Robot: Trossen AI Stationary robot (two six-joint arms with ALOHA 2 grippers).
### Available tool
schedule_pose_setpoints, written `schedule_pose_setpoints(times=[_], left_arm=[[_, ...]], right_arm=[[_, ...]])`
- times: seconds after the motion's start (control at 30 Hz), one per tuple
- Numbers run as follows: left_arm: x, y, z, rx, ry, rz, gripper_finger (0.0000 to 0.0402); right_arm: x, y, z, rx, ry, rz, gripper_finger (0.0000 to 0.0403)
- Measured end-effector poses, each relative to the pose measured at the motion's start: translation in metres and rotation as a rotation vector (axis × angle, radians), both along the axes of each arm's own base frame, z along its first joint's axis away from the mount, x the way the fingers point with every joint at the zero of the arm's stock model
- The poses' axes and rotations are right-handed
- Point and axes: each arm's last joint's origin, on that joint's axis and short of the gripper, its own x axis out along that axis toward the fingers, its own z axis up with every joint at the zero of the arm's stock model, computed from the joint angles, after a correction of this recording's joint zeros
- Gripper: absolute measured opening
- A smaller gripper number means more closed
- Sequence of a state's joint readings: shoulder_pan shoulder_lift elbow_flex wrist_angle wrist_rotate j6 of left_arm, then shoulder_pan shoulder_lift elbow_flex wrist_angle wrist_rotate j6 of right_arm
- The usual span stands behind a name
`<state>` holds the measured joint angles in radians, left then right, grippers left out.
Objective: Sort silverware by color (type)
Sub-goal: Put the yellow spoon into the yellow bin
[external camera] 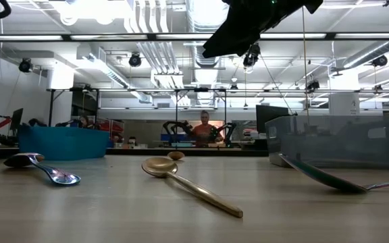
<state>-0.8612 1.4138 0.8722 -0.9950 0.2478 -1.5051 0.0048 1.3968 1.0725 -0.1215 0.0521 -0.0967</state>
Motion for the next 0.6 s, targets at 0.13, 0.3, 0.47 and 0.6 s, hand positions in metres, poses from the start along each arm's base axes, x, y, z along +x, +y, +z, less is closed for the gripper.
schedule_pose_setpoints(times=[0.13, 0.3, 0.47, 0.6], left_arm=[[0.001, -0.001, 0.001, -0.012, -0.011, -0.001, 0.0075], [0.005, -0.007, 0.012, -0.049, -0.050, -0.042, 0.0075], [0.008, -0.009, 0.019, -0.034, -0.100, -0.029, 0.0075], [0.006, -0.006, 0.013, -0.015, -0.070, 0.014, 0.0078]], right_arm=[[0.000, 0.000, 0.000, 0.000, 0.000, 0.000, 0.0192], [0.000, 0.000, 0.000, 0.000, 0.000, 0.000, 0.0192], [0.000, 0.000, 0.000, 0.000, 0.000, 0.000, 0.0192], [0.000, 0.000, 0.000, 0.000, 0.001, 0.000, 0.0192]])
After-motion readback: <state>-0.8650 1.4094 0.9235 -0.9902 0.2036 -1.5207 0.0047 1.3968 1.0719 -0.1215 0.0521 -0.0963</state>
